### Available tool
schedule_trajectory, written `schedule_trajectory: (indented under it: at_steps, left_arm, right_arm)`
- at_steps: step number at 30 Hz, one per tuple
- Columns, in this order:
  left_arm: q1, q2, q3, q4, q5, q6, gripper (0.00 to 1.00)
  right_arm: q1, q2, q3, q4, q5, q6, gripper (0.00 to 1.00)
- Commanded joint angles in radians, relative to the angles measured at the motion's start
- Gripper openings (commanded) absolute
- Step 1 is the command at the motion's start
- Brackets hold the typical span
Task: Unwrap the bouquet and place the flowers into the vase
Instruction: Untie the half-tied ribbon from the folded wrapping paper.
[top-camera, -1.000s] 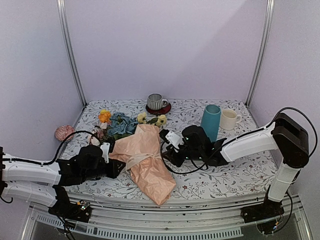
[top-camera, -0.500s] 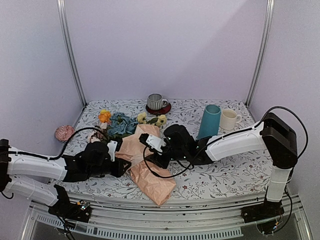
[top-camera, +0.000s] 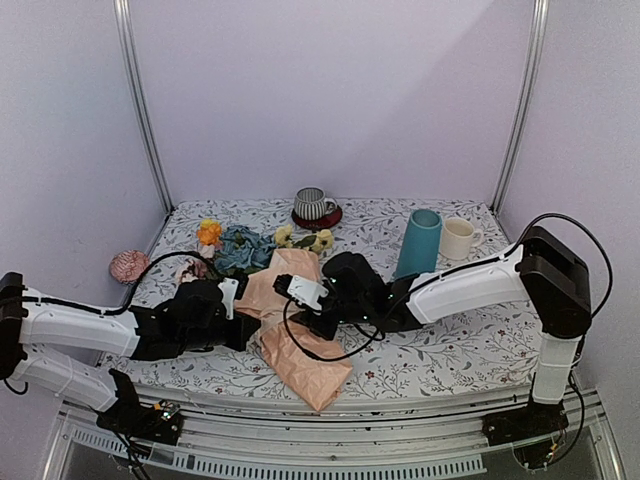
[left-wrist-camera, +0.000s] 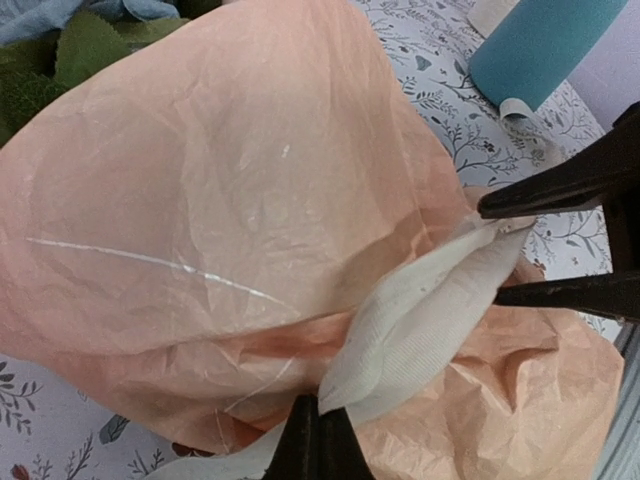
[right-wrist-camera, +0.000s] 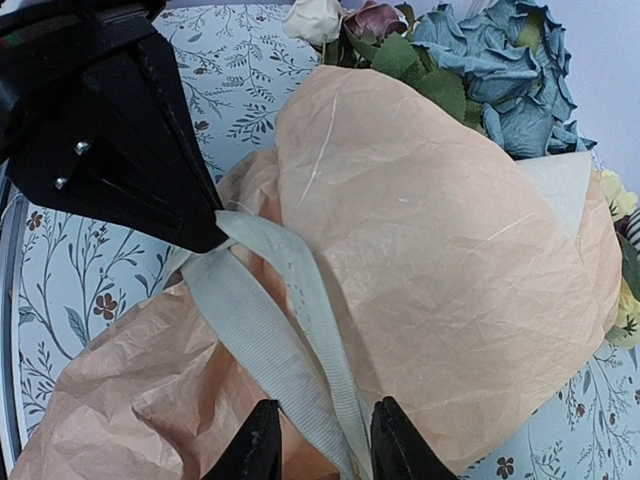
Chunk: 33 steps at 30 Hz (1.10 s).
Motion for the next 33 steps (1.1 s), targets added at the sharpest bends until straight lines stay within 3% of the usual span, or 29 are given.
schedule_trajectory:
  at_steps: [1, 11, 20, 33]
  left_arm:
    - [0.009, -0.009, 0.021, 0.003, -0.008, 0.004, 0.0]
    - [0.009, -0.002, 0.029, -0.003, -0.008, -0.006, 0.0]
    - [0.015, 0.001, 0.028, 0.004, 0.0, -0.013, 0.0]
    - [0.032, 0.002, 0.023, 0.008, 0.018, -0.022, 0.0]
  right_arm:
    - [0.02, 0.028, 0.025, -0.004, 0.029, -0.034, 0.35]
    - [0.058, 0.027, 0.073, 0.01, 0.048, -0.096, 0.38]
    - [0.065, 0.046, 0.089, -0.009, 0.02, -0.123, 0.29]
    - [0.066, 0.115, 0.16, -0.081, 0.046, -0.154, 0.3]
